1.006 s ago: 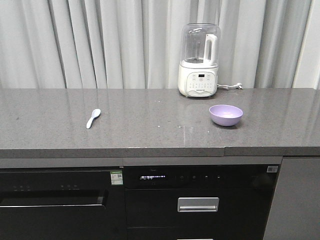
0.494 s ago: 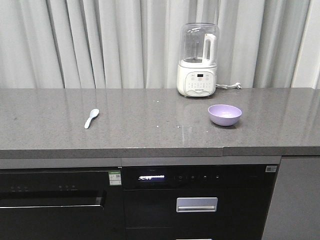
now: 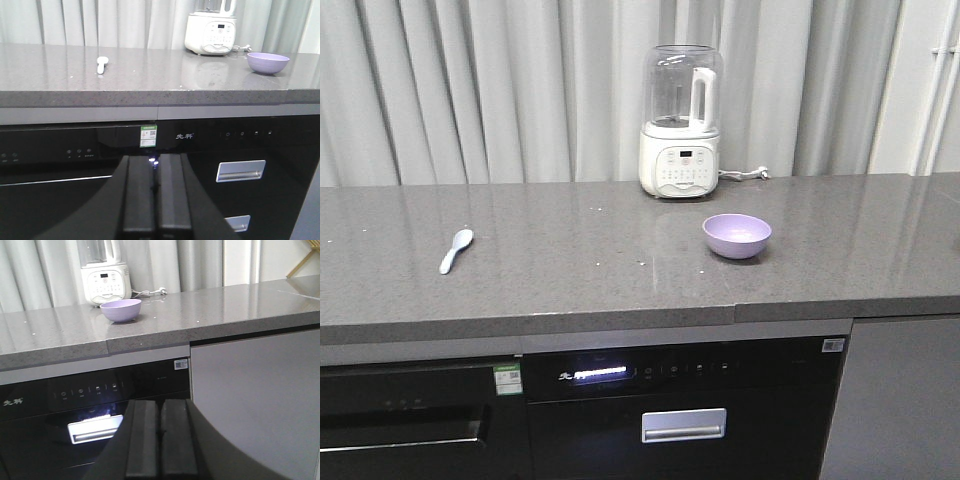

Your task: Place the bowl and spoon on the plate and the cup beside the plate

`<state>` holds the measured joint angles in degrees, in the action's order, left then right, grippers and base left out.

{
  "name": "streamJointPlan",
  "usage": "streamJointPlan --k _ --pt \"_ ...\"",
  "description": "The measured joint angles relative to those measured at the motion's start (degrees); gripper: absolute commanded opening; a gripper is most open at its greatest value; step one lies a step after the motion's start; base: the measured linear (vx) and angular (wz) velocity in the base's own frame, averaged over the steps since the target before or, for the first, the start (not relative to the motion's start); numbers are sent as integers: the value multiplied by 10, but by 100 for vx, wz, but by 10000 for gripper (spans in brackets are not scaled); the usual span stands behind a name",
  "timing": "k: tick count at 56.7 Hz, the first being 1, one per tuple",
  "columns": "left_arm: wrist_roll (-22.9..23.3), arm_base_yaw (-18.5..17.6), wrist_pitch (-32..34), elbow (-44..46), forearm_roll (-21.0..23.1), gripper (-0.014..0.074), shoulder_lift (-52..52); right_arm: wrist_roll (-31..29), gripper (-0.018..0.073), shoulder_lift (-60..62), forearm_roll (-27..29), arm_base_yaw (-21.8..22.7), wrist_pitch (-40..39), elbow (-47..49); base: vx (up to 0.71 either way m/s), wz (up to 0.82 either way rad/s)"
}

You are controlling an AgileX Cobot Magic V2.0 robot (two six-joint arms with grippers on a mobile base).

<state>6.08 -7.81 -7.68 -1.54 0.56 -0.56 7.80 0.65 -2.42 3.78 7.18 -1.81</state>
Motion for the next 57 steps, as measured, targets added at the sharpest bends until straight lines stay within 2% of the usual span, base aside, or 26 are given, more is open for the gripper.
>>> streamJointPlan --k 22,57 --pt "0 0 0 0 0 -3 0 0 -8 0 0 0 0 0 26 -1" --pt "0 0 0 0 0 -3 0 0 -8 0 0 0 0 0 40 14"
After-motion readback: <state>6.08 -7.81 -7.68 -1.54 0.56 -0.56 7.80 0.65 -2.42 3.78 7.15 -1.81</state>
